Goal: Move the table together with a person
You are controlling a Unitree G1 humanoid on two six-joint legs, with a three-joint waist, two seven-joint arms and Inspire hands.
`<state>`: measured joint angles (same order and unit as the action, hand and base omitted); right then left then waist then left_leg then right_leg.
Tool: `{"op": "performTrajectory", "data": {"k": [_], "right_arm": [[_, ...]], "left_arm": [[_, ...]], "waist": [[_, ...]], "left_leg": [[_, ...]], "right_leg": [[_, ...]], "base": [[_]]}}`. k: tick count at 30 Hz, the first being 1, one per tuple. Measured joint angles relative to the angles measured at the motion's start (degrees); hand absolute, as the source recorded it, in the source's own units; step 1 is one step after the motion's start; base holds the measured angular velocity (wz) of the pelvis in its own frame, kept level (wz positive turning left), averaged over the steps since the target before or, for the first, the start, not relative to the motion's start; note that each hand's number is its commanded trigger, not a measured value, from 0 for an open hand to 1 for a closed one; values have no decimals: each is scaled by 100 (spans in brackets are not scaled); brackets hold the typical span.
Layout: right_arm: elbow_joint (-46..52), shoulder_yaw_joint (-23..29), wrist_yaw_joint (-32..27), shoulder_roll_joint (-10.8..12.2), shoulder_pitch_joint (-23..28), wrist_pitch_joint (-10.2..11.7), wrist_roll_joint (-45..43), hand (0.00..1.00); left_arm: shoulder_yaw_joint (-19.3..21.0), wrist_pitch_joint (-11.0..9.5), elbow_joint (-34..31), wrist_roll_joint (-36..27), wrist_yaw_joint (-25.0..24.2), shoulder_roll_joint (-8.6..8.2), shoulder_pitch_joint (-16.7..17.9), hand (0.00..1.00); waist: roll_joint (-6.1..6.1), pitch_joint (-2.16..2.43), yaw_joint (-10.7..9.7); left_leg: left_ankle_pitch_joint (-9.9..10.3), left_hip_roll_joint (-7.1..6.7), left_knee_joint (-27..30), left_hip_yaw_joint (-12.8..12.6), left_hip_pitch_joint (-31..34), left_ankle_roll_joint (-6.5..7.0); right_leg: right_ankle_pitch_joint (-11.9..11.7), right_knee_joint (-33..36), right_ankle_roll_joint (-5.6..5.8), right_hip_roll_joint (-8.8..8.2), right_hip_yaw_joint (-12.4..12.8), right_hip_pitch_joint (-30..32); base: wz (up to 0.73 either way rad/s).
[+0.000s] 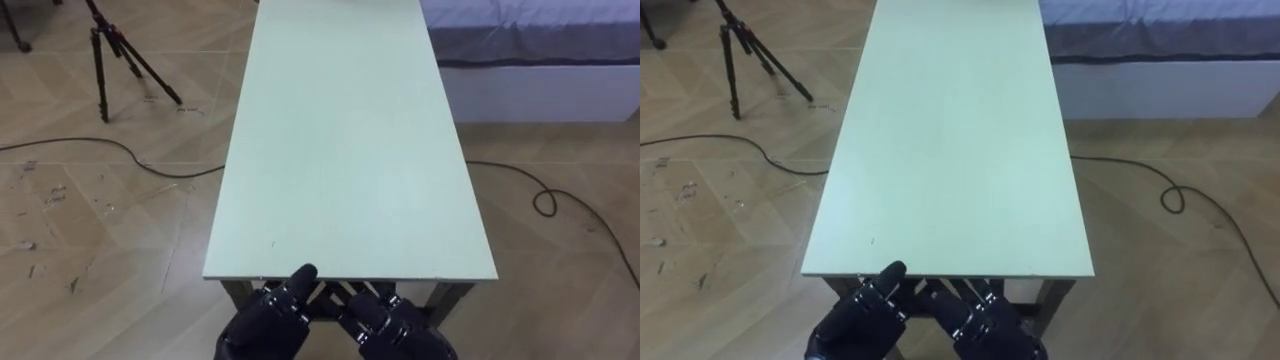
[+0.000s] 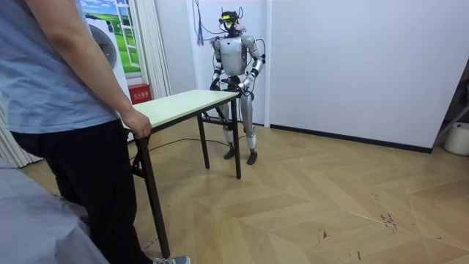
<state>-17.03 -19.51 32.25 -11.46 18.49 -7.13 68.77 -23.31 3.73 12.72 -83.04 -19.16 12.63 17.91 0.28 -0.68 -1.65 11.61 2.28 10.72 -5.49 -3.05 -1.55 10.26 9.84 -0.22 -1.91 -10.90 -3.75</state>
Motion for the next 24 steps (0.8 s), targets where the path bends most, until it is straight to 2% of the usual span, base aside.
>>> {"op": "performTrajectory", "data": {"k": [3,10,12,16,18,24], "right_arm": [[0,-11,-101,-9,-43,-11,76,0],[0,-6,-312,-31,-133,-105,321,0],[0,7,-383,-39,-179,-103,322,0],[-1,50,-571,-39,-253,-106,420,0],[0,59,-704,-38,-284,-133,781,0],[0,322,-1254,70,-430,-138,1664,0]], "left_arm": [[12,-1,-66,-140,113,57,-32,0],[169,-1,-98,-294,470,15,-151,0],[304,-14,-97,-292,585,8,-197,0],[430,-24,-97,-295,689,14,-207,0],[538,28,-87,-284,794,5,-227,0],[652,171,-85,-288,978,-77,-245,0]], "waist": [[-7,-5,5],[-15,-12,30],[-12,-43,37],[-3,-59,37],[18,-76,53],[41,-69,51]], "left_leg": [[0,-3,1,-8,-13,0],[-6,-3,2,-12,-28,9],[-6,-3,2,-13,-40,10],[-11,-3,1,-14,-45,18],[-14,-3,1,-15,-52,22],[-14,-1,-3,-50,-59,23]], "right_leg": [[2,2,2,-1,33,2],[8,44,5,3,62,53],[9,63,3,2,63,52],[11,78,1,4,82,55],[11,79,0,8,131,56],[11,86,0,12,137,72]], "base": [[-3],[-2],[0],[0],[0],[-2]]}}
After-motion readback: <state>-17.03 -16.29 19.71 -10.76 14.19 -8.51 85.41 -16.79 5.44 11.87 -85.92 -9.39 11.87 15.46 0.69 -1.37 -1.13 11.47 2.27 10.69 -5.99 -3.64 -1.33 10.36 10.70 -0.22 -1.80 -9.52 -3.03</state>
